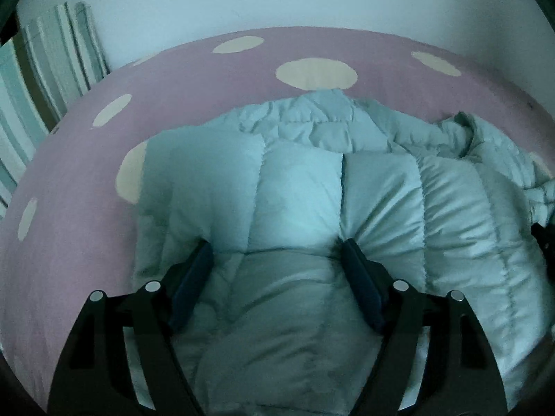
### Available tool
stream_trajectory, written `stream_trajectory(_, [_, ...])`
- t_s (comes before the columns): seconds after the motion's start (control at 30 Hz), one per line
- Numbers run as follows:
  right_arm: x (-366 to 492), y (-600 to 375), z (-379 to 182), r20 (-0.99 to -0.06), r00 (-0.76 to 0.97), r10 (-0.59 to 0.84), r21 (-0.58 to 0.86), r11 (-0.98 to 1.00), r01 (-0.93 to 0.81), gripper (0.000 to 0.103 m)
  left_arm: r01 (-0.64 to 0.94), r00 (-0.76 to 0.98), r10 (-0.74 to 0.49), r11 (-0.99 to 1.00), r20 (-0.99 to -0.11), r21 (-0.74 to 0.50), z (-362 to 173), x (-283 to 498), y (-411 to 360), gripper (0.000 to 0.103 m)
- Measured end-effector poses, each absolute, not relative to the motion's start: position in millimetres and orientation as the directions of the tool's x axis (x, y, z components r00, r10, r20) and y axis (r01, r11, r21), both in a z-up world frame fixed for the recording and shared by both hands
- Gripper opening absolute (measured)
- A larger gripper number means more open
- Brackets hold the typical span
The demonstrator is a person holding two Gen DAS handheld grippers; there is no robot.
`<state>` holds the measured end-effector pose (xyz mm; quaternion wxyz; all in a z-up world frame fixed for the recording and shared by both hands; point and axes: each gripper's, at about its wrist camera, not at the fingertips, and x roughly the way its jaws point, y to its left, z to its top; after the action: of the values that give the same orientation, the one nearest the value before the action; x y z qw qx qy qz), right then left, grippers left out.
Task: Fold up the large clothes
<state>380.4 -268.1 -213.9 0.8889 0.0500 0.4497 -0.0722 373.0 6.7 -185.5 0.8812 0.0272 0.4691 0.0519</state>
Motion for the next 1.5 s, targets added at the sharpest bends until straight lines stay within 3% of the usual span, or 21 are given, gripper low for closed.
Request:
stream_trajectory(0.17, [343, -267, -194, -0.785, 0.618, -0.045, 0.074, 0.983, 0.166, 0.041, -0.067, 0.603, 0.06, 0.997, -0.796, 0.024, -168, 336, 9, 0.076])
stream_trajectory(0.4, [338, -260, -231, -0.839, 0.542, -0.046, 0.036, 0.989, 0.14, 0.042, -0.012, 0.533, 0.094, 0.995, -0.841, 0.104, -207, 342, -7, 0.079])
stream_trajectory(0.57, [331, -264, -214, -0.83, 0.557, -0.021, 0.069, 0.988, 0.14, 0.043, -0.013, 0.529, 0.083, 0.996, -0.845, 0.089, -190, 335, -3, 0.078])
stream_trajectory(0.67, [299, -269, -192, -0.802, 0.598, -0.001, 0.094, 0.987, 0.127, 0.056, 0.014, 0.543, 0.02, 0.999, -0.839, 0.033, -170, 305, 10, 0.078])
stream_trajectory(0.77, [253, -279, -173, -0.773, 0.634, -0.032, 0.066, 0.989, 0.131, 0.063, 0.027, 0.575, 0.018, 0.999, -0.818, 0.041, -156, 262, 29, 0.08])
stream_trajectory(1.1, [97, -320, -184, -0.804, 0.594, -0.032, 0.096, 0.979, 0.183, 0.064, -0.065, 0.552, -0.001, 0.997, -0.834, -0.044, -162, 115, 112, 0.086])
stream_trajectory(1.27, [55, -325, -201, -0.826, 0.563, 0.001, 0.135, 0.971, 0.197, 0.064, -0.076, 0.515, -0.095, 0.985, -0.852, -0.156, -171, 65, 137, 0.086])
stream_trajectory(1.5, [33, -324, -216, -0.834, 0.552, 0.014, 0.156, 0.965, 0.212, 0.065, -0.046, 0.491, -0.085, 0.991, -0.867, -0.123, -189, 30, 132, 0.086])
